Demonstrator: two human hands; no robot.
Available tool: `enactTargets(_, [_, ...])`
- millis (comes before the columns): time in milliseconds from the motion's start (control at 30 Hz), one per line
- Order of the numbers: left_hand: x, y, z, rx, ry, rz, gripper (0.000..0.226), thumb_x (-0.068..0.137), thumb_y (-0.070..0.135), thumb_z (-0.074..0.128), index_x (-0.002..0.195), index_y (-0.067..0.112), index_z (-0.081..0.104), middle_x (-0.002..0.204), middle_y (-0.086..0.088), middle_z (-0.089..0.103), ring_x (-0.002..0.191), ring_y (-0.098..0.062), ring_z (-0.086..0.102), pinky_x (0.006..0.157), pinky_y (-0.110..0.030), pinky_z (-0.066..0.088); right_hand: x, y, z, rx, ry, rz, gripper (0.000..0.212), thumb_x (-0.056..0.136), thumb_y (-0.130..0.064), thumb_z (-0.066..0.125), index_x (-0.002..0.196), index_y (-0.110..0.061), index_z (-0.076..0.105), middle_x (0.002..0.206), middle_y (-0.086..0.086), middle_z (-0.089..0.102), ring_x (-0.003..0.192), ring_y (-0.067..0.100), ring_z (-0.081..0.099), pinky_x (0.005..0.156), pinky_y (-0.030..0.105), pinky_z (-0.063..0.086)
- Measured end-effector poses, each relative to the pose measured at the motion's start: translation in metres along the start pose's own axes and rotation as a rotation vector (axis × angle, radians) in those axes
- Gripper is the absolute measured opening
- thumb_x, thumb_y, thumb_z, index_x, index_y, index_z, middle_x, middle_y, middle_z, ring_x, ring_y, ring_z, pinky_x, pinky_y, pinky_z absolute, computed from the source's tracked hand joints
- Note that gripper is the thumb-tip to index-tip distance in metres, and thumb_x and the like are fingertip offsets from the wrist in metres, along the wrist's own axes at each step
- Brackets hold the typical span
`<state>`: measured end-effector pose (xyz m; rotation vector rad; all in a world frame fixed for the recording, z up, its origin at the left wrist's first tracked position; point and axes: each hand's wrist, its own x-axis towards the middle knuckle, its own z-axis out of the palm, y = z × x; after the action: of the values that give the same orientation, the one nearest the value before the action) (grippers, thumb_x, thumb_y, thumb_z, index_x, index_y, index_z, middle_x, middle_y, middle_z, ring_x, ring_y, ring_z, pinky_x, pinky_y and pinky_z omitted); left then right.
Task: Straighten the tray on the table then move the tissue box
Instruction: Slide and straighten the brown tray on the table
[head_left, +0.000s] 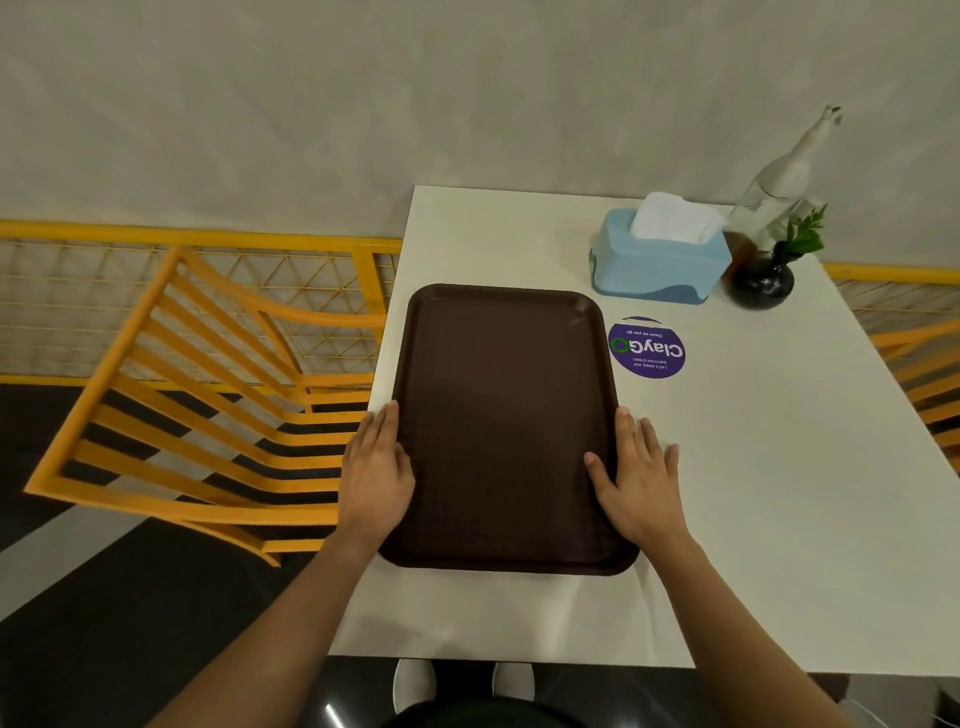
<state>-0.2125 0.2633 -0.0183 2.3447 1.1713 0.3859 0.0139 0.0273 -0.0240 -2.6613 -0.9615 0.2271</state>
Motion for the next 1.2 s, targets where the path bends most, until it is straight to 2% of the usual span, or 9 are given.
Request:
enactTargets(233, [0.007,-0.001,-0.002,-0.064,-0.012,-0.032,0.059,0.104,0.014,0.044,0.160,0.015,0.027,0.162,-0.007,0.036,0.153,-0.025,0.025,0.121,-0.045,0.032,0.012,-0.007,-0.004,-0.017,-0.026,0.005,0.076,0.102,-0.057,0.031,0.162,-0.019,0.004,0.168,0.004,0.017,0.154,0.028,0.007,0.121,0.056,0.003])
enactTargets(700, [0.013,0.001,-0.006,-0.107,-0.025,-0.038,0.058,0.103,0.015,0.046,0.159,0.016,0.029,0.161,-0.007,0.038,0.151,-0.026,0.029,0.118,-0.046,0.037,0.016,-0.012,-0.007,0.000,-0.047,0.042,0.076,0.102,-0.059,0.032,0.162,-0.022,0.002,0.168,0.004,0.016,0.154,0.029,0.010,0.121,0.057,0.003])
enactTargets(1033, [0.009,0.003,-0.011,-0.150,-0.036,-0.023,0.059,0.103,0.013,0.046,0.159,0.015,0.029,0.160,-0.008,0.039,0.152,-0.026,0.027,0.120,-0.043,0.033,0.013,-0.009,-0.001,0.005,-0.029,0.043,0.078,0.101,-0.062,0.030,0.162,-0.023,0.002,0.168,0.002,0.016,0.154,0.027,0.013,0.121,0.059,0.007])
enactTargets(1200, [0.010,0.002,-0.016,-0.221,-0.087,-0.010,0.063,0.102,0.019,0.051,0.160,0.016,0.025,0.160,-0.009,0.036,0.151,-0.027,0.028,0.122,-0.046,0.030,0.014,-0.006,-0.008,0.130,-0.054,0.065,0.082,0.097,-0.069,0.034,0.162,-0.028,0.004,0.169,0.000,0.012,0.153,0.026,0.016,0.122,0.056,0.007])
